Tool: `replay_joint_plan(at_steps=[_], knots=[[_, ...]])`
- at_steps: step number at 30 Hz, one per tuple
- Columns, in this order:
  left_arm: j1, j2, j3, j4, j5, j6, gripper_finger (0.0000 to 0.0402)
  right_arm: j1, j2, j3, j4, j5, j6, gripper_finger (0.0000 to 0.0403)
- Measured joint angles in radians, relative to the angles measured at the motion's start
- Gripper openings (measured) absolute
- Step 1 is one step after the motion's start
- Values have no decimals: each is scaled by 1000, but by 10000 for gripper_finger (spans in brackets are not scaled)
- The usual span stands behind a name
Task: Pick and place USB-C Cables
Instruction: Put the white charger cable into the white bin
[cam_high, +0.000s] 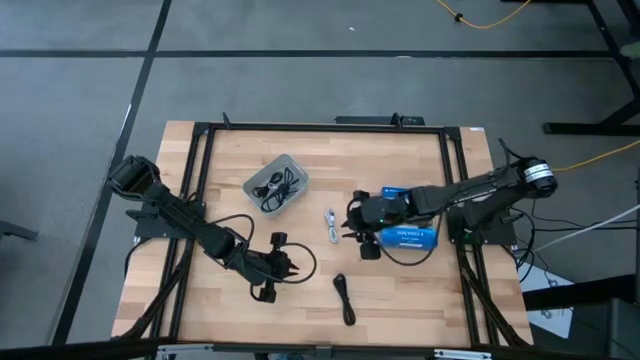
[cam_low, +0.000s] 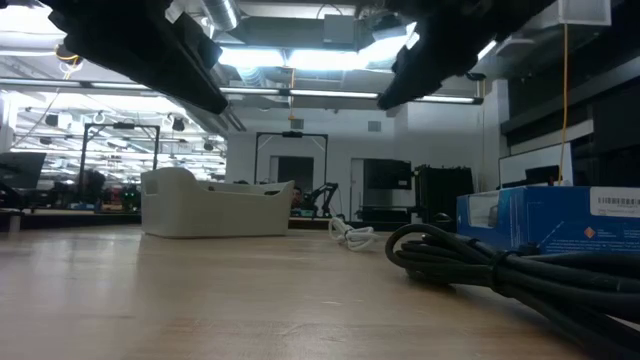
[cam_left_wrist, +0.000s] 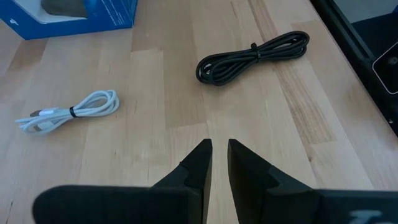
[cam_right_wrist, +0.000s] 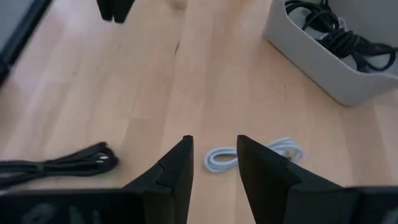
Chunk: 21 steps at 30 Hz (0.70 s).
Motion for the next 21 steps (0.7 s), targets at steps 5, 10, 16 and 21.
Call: replay_joint_plan(at_steps=[5,10,16,21], knots=[[0,0,0,0,0,0,45,-12,34,2,2,-1,-37,127],[0,0,0,0,0,0,45,-16,104,2,11,2,-39,127],[0,0,0,0,0,-21,45,-24,202,2,139,164,124,127],[0,0,0,-1,0,-23,45,-35,264,2,196,193,380,127]])
